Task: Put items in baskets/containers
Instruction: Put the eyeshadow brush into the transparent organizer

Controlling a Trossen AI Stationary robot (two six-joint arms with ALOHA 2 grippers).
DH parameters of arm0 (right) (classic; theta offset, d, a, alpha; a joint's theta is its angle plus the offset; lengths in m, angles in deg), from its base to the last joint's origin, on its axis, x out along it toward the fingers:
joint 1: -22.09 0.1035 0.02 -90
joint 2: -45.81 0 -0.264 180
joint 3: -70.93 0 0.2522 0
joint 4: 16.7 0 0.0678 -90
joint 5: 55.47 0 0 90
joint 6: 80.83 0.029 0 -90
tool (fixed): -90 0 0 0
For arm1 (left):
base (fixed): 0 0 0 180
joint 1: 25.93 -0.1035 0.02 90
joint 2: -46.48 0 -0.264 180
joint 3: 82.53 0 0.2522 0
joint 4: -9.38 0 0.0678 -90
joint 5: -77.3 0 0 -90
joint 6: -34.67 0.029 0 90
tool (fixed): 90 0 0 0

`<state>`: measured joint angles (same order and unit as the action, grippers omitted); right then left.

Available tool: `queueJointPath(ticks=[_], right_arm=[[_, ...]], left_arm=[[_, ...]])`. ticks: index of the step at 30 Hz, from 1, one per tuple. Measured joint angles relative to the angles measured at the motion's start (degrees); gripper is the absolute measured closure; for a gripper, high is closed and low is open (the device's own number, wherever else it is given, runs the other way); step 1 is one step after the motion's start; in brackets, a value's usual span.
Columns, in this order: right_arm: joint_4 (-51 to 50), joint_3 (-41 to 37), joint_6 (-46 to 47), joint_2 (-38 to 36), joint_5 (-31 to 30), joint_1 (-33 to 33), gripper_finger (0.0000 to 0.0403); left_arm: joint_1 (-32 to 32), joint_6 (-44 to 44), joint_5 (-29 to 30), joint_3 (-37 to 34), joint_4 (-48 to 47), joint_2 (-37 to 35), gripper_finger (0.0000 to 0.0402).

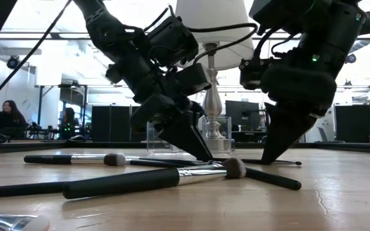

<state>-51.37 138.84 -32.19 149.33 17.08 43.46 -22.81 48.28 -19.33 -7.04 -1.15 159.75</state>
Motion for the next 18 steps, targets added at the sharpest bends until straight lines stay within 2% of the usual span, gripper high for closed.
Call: queueJointPath(ticks=[7, 15, 18], right_arm=[[-4.9, 1.4, 0.0, -3.1, -3.1, 0.0, 0.0382], [-5.2, 1.6, -2.2, -6.1, -3.5, 0.0, 0.0329], [-6.1, 1.6, -1.9, -7.9, -5.9, 0.1, 0.031]], left_arm=[[0.0, -1.3, 0.4, 0.0, -0.7, -0.2, 0.04], [0.1, -1.6, 1.6, -0.2, -1.1, -1.6, 0.0401], [0.1, -2.1, 1.7, -0.2, -1.2, -1.8, 0.0401]])
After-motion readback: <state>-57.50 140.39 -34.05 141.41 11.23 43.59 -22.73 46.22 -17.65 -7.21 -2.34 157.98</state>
